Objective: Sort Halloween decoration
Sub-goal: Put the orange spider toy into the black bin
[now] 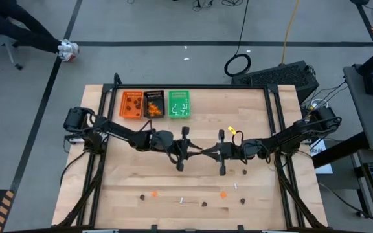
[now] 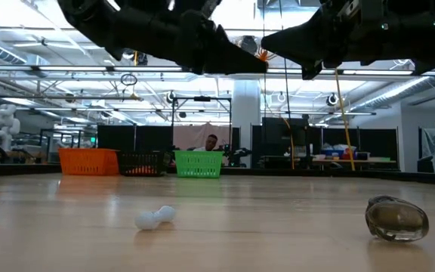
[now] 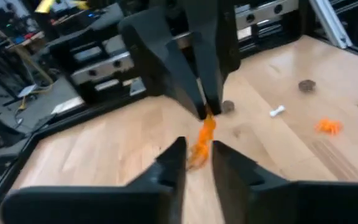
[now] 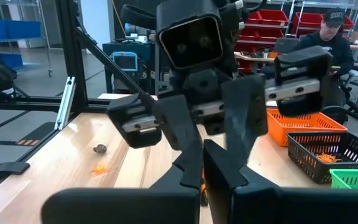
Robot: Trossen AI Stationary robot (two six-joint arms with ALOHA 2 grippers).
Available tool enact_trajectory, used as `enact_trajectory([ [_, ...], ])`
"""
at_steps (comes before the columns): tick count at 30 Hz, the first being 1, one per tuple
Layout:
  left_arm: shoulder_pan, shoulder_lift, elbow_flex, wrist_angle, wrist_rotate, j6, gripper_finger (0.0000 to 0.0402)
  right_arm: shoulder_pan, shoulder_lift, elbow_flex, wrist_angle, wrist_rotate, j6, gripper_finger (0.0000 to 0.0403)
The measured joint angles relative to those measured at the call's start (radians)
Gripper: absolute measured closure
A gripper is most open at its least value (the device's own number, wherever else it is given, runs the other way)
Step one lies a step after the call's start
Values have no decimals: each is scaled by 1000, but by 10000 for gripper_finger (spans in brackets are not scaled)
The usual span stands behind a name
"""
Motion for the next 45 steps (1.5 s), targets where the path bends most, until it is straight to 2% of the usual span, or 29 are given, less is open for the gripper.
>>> enact_trajectory([
  [2, 2, 13, 18, -22, 17, 21, 367, 0, 0, 0, 0, 0, -1, 403],
  [4, 2, 24, 24, -24, 16, 39, 391, 0, 0, 0, -3, 0, -1, 403],
  [13, -2, 28, 24, -34, -7, 19, 400, 0, 0, 0, -16, 8, -9, 395],
  [17, -7, 28, 24, -100, -41, -12, 401, 0, -19, 0, -79, 11, -4, 356],
  [20, -22, 18, 24, -150, -101, -12, 401, 0, -37, -1, -150, 58, 1, 318],
  [25, -58, -48, 24, -283, -231, 6, 401, 0, -78, 0, -284, 68, 55, 267],
  [30, -121, -145, 24, -383, -374, 141, 401, -1, -86, -1, -431, 143, 123, 248],
  [38, -192, -219, 24, -381, -472, 448, 402, 15, -46, -1, -482, 135, 211, 253],
  [45, -227, -230, 24, -375, -479, 740, 402, 40, -40, -1, -477, 135, 212, 254],
])
